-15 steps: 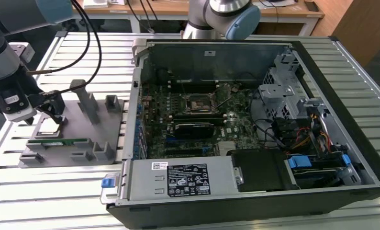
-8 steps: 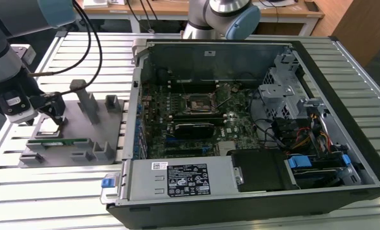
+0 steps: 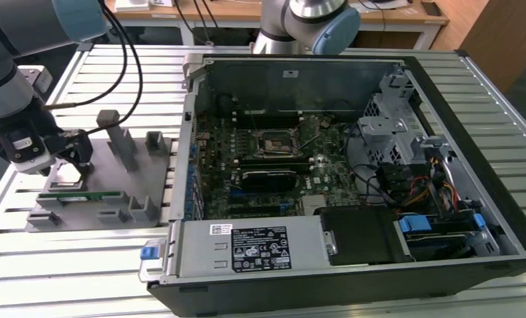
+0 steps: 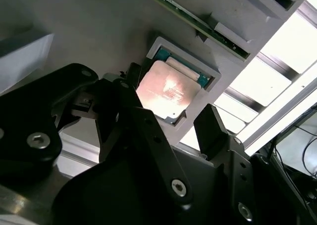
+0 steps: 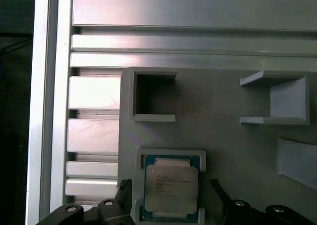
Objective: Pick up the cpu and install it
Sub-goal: 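Pick up the cpu and move it towards the insertion slot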
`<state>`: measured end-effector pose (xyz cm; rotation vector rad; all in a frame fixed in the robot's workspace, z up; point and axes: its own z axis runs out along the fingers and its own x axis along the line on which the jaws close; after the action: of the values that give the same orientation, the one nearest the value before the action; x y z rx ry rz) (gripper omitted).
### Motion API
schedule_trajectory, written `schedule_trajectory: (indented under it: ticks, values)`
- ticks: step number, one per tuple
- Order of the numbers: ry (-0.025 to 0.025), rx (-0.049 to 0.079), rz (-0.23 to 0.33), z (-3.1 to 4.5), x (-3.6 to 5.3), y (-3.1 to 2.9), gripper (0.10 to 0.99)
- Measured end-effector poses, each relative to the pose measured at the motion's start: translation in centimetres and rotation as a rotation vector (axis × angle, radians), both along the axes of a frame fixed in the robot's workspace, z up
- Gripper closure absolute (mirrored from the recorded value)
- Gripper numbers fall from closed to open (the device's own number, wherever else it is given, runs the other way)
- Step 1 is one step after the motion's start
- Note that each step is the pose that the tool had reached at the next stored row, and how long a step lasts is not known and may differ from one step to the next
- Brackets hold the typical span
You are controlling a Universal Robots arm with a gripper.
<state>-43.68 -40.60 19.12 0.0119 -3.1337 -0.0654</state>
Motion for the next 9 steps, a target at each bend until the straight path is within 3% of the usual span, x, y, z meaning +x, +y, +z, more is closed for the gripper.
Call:
schedule_trajectory:
  ticks: [8,9]
  values:
    - [0.0002,0.000,0.000,-0.66,-0.01,0.02,0.396]
    - [0.0003,0.000,0.000,-0.66,-0.01,0.02,0.467]
